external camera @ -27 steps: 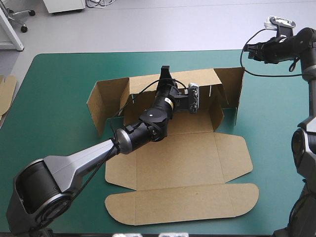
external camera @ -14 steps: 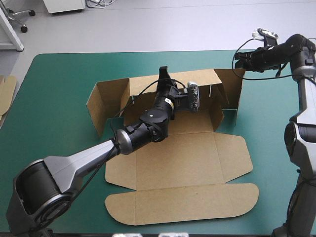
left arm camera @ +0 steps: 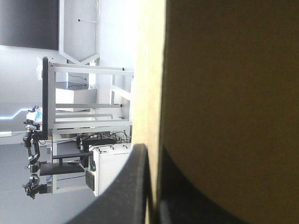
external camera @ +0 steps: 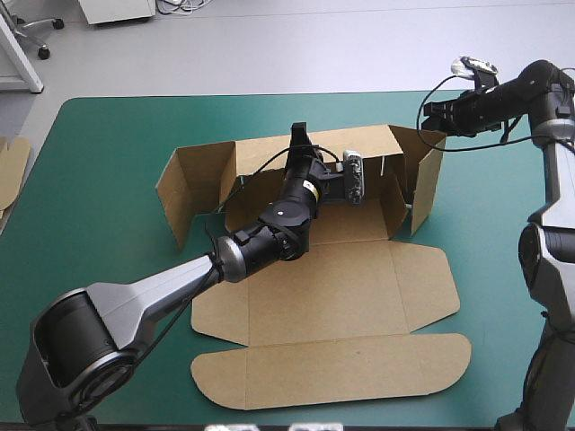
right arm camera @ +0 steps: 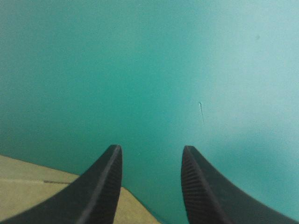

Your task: Fold the box

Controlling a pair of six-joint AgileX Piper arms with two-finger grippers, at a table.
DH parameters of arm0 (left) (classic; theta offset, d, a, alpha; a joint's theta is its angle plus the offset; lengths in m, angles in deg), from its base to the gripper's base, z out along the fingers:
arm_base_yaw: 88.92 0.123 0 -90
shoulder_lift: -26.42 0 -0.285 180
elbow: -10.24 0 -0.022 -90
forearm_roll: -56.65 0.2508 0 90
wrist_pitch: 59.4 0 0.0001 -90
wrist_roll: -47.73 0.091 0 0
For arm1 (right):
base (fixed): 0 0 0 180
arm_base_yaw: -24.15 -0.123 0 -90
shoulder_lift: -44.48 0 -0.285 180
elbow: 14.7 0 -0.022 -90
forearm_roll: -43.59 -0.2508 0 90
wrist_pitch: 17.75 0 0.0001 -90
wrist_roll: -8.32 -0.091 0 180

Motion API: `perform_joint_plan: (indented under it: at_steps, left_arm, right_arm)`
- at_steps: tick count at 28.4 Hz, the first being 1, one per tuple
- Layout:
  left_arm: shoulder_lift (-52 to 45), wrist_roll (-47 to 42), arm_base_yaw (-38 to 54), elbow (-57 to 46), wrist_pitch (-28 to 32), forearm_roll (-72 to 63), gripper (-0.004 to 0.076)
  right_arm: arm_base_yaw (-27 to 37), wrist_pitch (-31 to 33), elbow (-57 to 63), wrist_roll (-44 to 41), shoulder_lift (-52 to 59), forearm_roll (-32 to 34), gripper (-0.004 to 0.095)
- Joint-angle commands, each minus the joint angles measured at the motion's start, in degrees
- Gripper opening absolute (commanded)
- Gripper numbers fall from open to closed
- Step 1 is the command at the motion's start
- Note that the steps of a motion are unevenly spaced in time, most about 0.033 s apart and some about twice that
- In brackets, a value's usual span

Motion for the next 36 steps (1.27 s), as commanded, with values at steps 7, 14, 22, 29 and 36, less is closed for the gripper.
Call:
perform_joint_plan:
  at_steps: [7, 14, 22, 29, 36]
  left_arm:
    - [-1.53, -2.22, -0.25, -1.08, -3.52, -1.74, -0.0015]
    - [-1.53, -4.75, -0.25, -2.54, -3.75, -0.09, -0.0014]
    - [-1.53, -4.75, -0.25, -2.54, -3.75, 0.05, -0.0014]
    - [-1.53, -4.75, -0.25, -2.54, -3.54, 0.19, -0.0014]
    - [-1.53, -5.20, -0.25, -2.54, -2.40, 3.10, -0.0014]
  right_arm:
    - [0.17, -2.67, 17.61, 9.59, 14.23, -8.66, 0.0376]
    - [0.17, -12.18, 32.91, 18.60, 22.61, -14.26, 0.0376]
    - [0.17, -22.25, 51.33, 37.36, 32.51, -27.77, 0.0376]
    - [0.17, -24.67, 62.24, 54.48, 37.03, -40.32, 0.0376]
    - [0.17, -22.37, 64.29, 60.93, 37.30, -41.41, 0.0376]
